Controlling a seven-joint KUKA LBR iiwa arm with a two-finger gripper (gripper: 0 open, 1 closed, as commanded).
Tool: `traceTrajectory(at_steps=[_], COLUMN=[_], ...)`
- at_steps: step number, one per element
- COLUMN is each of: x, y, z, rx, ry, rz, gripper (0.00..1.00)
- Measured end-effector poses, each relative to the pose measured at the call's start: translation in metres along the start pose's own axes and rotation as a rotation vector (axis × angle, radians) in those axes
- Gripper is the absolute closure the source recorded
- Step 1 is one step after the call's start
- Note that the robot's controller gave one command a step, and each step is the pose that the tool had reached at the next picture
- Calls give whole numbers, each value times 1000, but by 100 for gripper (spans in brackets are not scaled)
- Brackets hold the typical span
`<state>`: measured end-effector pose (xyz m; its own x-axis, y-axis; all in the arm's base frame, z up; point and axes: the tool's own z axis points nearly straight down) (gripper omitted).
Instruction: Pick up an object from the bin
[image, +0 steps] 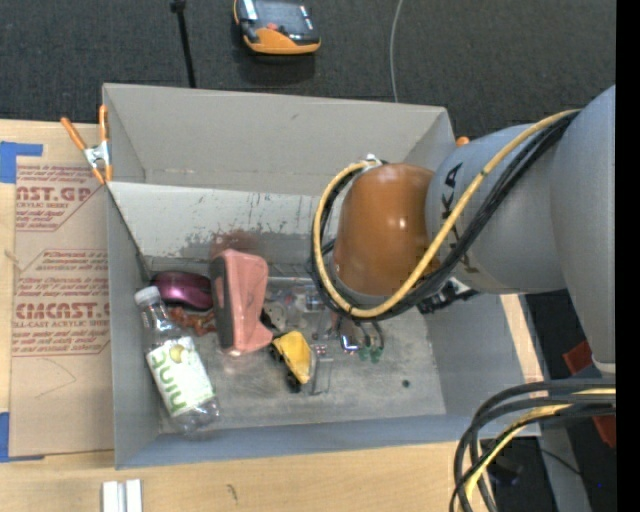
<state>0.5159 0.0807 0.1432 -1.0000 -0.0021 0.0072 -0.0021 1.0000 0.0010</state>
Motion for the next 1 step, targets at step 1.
traceTrajectory(at_steps=[1], x=[-2], y=[0], z=[-4], rx=[-1], ry=[-7], rz=[1], gripper=[0])
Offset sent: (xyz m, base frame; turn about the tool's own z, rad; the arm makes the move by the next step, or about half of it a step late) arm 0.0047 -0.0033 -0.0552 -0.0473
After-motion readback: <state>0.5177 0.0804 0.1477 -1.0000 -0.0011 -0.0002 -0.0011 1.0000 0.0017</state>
